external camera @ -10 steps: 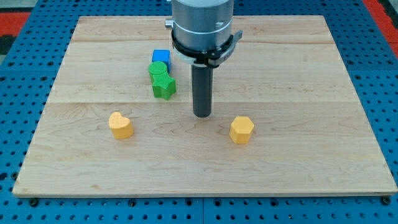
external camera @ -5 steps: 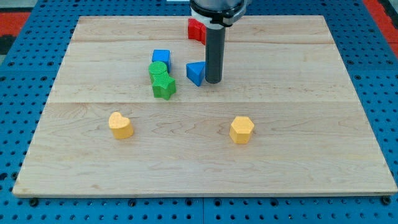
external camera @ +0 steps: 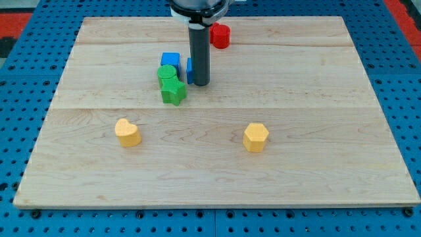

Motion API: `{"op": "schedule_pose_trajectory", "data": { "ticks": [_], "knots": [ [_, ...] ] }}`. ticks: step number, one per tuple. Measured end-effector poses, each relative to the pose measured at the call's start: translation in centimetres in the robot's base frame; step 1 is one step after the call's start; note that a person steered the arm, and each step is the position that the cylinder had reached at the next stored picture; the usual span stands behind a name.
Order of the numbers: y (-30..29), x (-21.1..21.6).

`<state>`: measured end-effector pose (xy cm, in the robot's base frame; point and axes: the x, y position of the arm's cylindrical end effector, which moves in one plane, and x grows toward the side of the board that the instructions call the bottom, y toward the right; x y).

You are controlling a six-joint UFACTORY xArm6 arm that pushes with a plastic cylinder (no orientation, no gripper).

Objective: Separate the red circle from the red star

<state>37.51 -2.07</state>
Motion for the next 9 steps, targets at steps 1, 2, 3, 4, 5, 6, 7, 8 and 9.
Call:
{"op": "schedule_pose_trajectory", "data": {
  "ticks": [1,2,3,4,5,6,7,8,9],
  "knots": [
    [0.0,-1.1],
    [0.8,-1.1],
    [6.0,-0.5],
    [11.8,-3.5],
    [16.5,-9.8],
    [12.9,-14.4],
    [4.4,-16.7],
    [-4.5,-17.8],
    [-10.4,-18.2]
  ]
}}
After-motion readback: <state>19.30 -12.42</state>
